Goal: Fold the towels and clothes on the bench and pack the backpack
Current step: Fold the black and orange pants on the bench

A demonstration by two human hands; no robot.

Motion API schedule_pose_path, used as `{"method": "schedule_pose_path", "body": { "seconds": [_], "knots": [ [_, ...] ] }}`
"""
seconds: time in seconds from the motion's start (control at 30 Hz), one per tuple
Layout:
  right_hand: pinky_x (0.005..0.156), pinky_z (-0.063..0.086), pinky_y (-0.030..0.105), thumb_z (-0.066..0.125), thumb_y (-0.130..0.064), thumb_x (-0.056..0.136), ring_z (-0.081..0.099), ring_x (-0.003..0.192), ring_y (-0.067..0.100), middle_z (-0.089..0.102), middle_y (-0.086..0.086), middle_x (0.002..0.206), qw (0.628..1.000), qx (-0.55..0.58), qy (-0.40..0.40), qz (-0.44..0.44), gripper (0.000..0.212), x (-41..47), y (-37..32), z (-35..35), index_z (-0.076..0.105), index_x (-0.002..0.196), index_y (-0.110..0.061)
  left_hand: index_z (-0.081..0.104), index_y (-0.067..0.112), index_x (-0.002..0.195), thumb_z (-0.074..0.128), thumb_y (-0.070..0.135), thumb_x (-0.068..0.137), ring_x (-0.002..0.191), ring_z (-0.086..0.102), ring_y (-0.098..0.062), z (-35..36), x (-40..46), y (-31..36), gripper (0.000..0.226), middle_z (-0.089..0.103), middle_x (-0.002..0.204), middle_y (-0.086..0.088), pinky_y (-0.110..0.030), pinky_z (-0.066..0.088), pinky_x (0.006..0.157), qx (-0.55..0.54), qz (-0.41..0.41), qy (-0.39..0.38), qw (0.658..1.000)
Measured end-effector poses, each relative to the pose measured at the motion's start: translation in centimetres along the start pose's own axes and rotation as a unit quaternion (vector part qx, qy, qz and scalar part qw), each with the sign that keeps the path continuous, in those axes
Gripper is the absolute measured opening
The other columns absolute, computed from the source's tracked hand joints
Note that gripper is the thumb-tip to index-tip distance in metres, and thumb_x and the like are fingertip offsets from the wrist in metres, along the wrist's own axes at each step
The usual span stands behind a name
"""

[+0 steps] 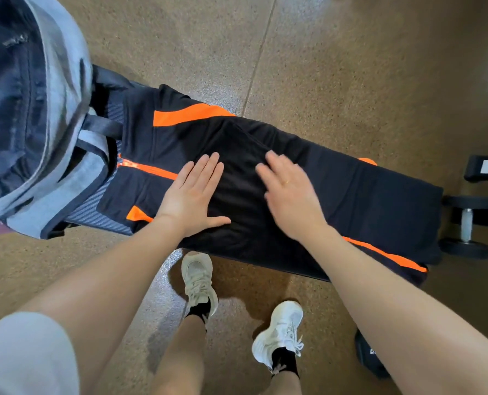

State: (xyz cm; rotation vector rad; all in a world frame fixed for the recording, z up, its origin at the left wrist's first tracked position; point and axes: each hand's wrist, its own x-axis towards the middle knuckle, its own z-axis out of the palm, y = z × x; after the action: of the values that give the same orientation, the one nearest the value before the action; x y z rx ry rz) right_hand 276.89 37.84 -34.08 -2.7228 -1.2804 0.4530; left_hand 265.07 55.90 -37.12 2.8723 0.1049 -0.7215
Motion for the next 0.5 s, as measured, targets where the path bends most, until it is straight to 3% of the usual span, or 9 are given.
{"method": "schedule_pose_path", "body": {
  "seconds": [0.03, 0.07, 0.17, 0.37, 0.5],
  "knots": [
    [0.109, 0.030, 0.041, 0.055, -0.020, 0.085, 0.038, 0.134, 0.030, 0.038, 0.012, 0.147, 0.997, -0.038, -0.049, -0.041, 0.054, -0.8, -0.4, 0.4, 0.043, 0.137, -0.011, -0.019, 0.008, 0.142, 0.027, 0.077, 0.077, 0.144, -0.012, -0.023, -0.1, 0.0, -0.4, 0.105, -0.017, 0.155, -0.010, -0.036, -0.008, 0.115, 0.007, -0.002, -0.003, 1.000],
    [0.112, 0.026, 0.042, 0.054, -0.027, 0.089, 0.033, 0.138, 0.028, 0.031, 0.009, 0.152, 0.993, -0.058, -0.096, -0.023, 0.059, -1.3, -0.6, 0.4, 0.036, 0.142, -0.012, -0.020, 0.008, 0.142, 0.028, 0.076, 0.077, 0.144, -0.012, -0.023, -0.4, 0.1, -0.7, 0.106, -0.018, 0.155, -0.009, -0.036, -0.008, 0.115, 0.012, -0.002, -0.006, 1.000],
    [0.116, 0.015, 0.039, 0.041, -0.037, 0.097, 0.018, 0.144, 0.022, 0.013, 0.006, 0.158, 0.979, -0.051, -0.164, 0.107, 0.060, -1.6, -0.2, -0.2, 0.022, 0.147, -0.010, -0.016, 0.008, 0.145, 0.031, 0.072, 0.082, 0.144, -0.012, -0.022, -1.6, -0.2, -1.3, 0.101, -0.019, 0.155, -0.008, -0.036, -0.004, 0.116, 0.015, -0.003, -0.028, 0.999],
    [0.108, 0.028, 0.035, 0.042, -0.028, 0.097, 0.037, 0.134, 0.025, 0.040, 0.009, 0.146, 0.987, 0.044, -0.138, 0.067, 0.037, 3.0, -1.5, -5.0, 0.054, 0.127, -0.010, 0.016, 0.009, 0.147, 0.038, 0.043, 0.095, 0.144, 0.008, -0.023, -6.0, 0.6, -3.5, 0.066, 0.007, 0.157, -0.009, -0.034, 0.007, 0.117, -0.067, 0.014, -0.023, 0.997],
    [0.101, 0.037, 0.039, 0.049, -0.015, 0.093, 0.045, 0.123, 0.032, 0.049, 0.012, 0.135, 0.988, 0.092, -0.103, 0.067, 0.027, 8.0, -1.5, -6.5, 0.062, 0.114, -0.006, 0.047, 0.000, 0.129, 0.056, 0.022, 0.087, 0.131, 0.035, -0.033, -8.6, 2.9, -5.8, 0.048, 0.040, 0.141, -0.018, -0.044, 0.031, 0.108, -0.145, -0.027, 0.040, 0.988]
  ]
}}
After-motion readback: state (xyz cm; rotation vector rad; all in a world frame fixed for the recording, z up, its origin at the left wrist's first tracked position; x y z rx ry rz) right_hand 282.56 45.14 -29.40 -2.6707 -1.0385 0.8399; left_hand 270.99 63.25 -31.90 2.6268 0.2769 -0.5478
